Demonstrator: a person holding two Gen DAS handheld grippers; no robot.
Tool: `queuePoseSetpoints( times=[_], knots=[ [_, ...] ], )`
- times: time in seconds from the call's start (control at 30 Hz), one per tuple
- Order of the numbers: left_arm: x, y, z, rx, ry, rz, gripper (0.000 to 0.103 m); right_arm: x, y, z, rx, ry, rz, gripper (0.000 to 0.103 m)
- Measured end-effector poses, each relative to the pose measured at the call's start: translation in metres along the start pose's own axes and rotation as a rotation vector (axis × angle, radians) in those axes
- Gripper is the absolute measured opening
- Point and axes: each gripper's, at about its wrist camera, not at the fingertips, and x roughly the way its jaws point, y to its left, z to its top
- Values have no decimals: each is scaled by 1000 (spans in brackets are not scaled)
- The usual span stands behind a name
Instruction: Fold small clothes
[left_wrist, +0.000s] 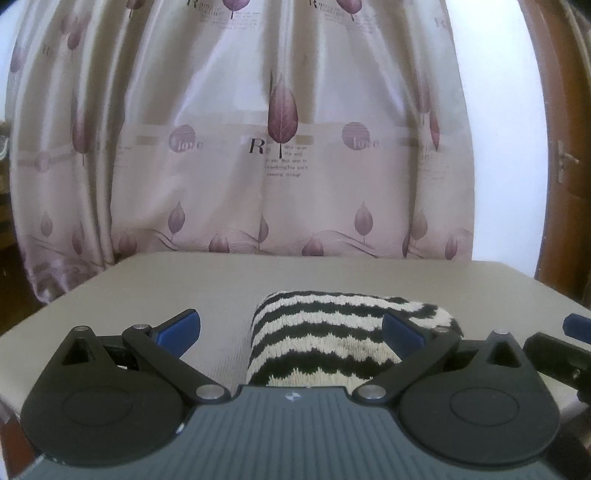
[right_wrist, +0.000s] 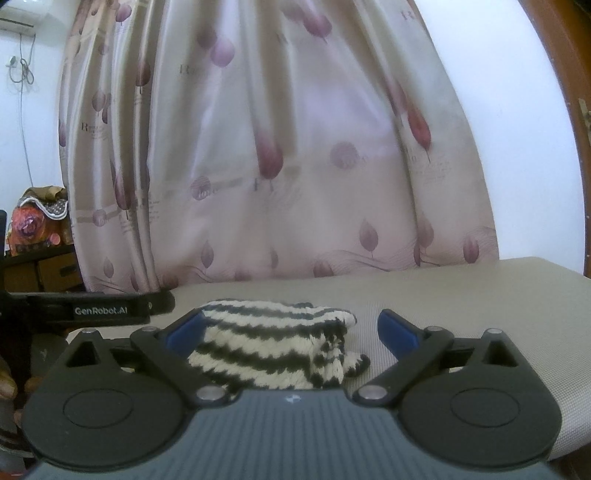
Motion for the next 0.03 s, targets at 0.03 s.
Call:
queuePoseSetpoints(
  times=[0.03],
  knots=[
    [1,0,0,4,5,4,103,0,0,0,0,1,0,100]
  ],
)
